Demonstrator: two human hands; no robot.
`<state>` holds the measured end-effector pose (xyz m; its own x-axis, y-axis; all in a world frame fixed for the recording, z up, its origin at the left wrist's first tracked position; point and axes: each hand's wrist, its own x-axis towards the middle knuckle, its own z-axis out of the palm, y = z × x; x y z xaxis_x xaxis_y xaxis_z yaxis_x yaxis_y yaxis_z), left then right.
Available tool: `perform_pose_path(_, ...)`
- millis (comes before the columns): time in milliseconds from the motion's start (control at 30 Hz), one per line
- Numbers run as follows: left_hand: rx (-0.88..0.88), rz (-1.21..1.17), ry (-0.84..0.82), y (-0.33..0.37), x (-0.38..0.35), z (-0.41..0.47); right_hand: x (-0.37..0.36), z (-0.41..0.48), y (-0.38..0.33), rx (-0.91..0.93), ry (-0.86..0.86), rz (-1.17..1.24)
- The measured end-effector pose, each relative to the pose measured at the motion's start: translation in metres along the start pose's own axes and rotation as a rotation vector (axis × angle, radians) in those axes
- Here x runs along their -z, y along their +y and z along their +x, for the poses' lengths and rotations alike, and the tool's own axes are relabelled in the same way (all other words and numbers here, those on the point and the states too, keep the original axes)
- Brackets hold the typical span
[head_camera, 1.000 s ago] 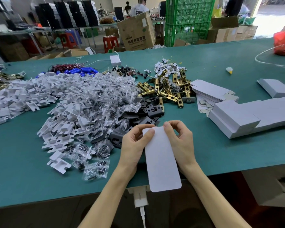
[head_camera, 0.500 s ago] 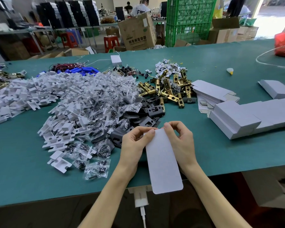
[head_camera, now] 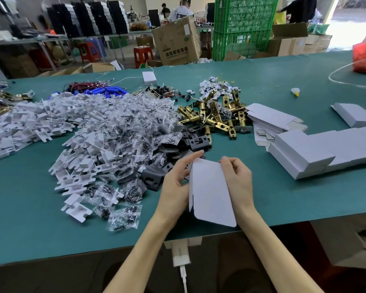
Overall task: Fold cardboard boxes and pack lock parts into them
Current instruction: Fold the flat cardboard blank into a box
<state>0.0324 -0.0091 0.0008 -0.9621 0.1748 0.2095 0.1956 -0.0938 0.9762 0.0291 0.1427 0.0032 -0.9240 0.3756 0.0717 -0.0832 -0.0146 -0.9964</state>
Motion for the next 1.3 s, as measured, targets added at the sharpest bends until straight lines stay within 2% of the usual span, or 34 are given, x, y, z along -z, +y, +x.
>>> perform_pose_path(100, -0.022, 0.051, 0.050, -0.005, -0.001, 0.003, -0.001, -0.001, 0.000, -0.019, -0.025, 0.040)
perform_pose_path(200, -0.026, -0.017, 0.066, -0.006, -0.003, 0.003, -0.002, -0.003, -0.002, -0.038, -0.092, 0.173)
perform_pose_path(367, 0.002, -0.026, 0.075, -0.004, -0.006, 0.003, -0.001, -0.003, -0.002, 0.024, -0.117, 0.189)
perform_pose_path(567, 0.057, -0.039, 0.135, -0.003, -0.003, 0.002, -0.004, -0.002, 0.001, 0.061, -0.181, 0.162)
perform_pose_path(667, 0.079, -0.129, 0.163, -0.001, -0.001, 0.005, -0.004, -0.001, 0.003, 0.046, -0.185, 0.142)
perform_pose_path(733, 0.100, -0.196, 0.147, 0.001, 0.003, 0.009, -0.004, -0.002, 0.004, 0.048, -0.200, 0.116)
perform_pose_path(967, 0.172, -0.209, 0.081, 0.002, 0.017, 0.019, -0.004, -0.001, 0.008, 0.043, -0.173, 0.033)
perform_pose_path(1067, 0.154, -0.136, 0.087, -0.003, 0.017, 0.019, -0.004, 0.000, 0.007, 0.068, -0.132, 0.009)
perform_pose_path(1133, 0.142, -0.121, 0.090, -0.003, 0.016, 0.017, -0.005, -0.003, 0.004, 0.197, -0.037, -0.107)
perform_pose_path(1200, 0.139, -0.127, 0.087, -0.001, 0.015, 0.018, -0.010, -0.011, -0.001, 0.438, 0.038, -0.274)
perform_pose_path(1300, 0.111, -0.055, 0.051, 0.000, 0.013, 0.019, -0.025, -0.032, -0.008, 0.746, -0.013, -0.479)
